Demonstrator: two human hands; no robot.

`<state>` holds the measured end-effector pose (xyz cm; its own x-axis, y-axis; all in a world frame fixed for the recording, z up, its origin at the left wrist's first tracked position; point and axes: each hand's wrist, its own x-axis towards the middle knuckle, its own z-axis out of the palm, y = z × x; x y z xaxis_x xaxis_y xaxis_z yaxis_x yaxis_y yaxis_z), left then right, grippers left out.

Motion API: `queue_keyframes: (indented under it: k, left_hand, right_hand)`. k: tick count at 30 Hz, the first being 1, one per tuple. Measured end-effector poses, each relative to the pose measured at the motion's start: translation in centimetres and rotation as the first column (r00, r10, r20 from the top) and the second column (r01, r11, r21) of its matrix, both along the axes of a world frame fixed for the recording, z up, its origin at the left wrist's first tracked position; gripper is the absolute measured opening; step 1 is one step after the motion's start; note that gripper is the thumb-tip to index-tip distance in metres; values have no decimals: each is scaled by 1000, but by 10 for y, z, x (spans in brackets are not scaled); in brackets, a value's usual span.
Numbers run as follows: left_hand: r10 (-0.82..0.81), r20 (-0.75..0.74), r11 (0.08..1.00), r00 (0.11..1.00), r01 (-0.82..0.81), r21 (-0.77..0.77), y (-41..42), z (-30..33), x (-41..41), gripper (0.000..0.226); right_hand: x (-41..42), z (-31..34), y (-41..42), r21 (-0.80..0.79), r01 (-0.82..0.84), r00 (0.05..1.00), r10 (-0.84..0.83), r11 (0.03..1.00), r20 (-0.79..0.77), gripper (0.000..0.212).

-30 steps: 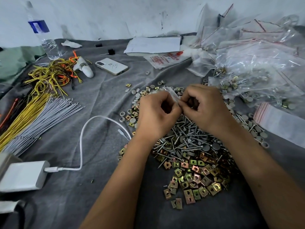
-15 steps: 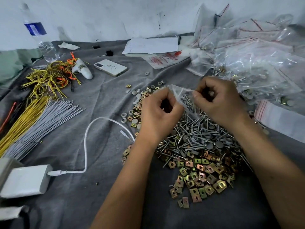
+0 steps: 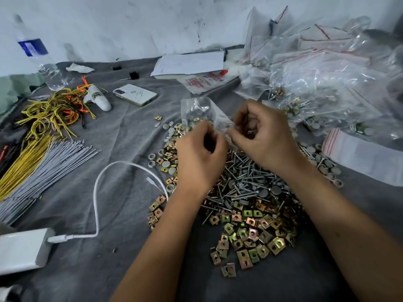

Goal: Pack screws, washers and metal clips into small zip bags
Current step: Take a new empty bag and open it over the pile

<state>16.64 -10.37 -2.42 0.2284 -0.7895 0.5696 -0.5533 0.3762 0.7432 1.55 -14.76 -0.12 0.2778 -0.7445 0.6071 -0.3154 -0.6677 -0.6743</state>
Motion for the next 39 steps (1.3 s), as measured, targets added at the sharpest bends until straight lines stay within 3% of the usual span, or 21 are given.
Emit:
queue_keyframes:
  k: [4,6,11,13,15,17,18,20,23,25,30,36,39]
  left_hand:
    - [128,-2,991,992,-128,-42,3,8,9,18]
    - [163,-11,981,987,-163,-106,6,12,10,14]
    - [278,66,931,958,-251,-266,8,15,16,11]
    - [358,-1,887,934,-340,-312,8,18,21,6]
    - [449,-57,816,892,-435,-381,8,23,26,5]
    - [527,-66,746,847,-499,-440,10,26,29,4]
    - [547,-53,737,835,-511,-442,10,28,30,4]
    - [545,69,802,836,-495,-335,11,29,31,8]
    - [405,419,903,813,-428,-42,9,22,24,15]
    - [282,471,932,836,-355,71,8,17,18,16]
    - [161,405,961,900,-235,143,10,14,13,12]
    - [137,211,954,968,-186,234,8,11,15,22]
    - [133,135,957,982,-162,239,6,9,14,18]
  right_hand:
    - [-6,3,-8,29,160,980,-162,987,117,19]
    - [-6,2,-9,62,205,972,-210,977,104,21]
    - [-12,4,-12,248,-38,999,33,968,25,30]
    - [-21,7,-13,210,-49,977,90,976,-192,39]
    - [-28,8,-14,169,-18,878,96,986,-468,45]
    - [-30,9,-14,252,22,757,148,967,-636,47]
    - [-29,9,-15,288,55,705,167,956,-689,47]
    - [-25,8,-14,281,91,644,159,955,-748,39]
    - [-21,9,-12,258,36,689,163,965,-706,19]
    - [-21,9,-10,239,4,742,157,971,-652,11]
    - [-21,6,-10,203,-24,911,105,979,-399,6]
    - [-15,5,-5,131,-44,957,79,990,-279,12]
    - [-12,4,-4,42,-19,942,32,999,-335,17]
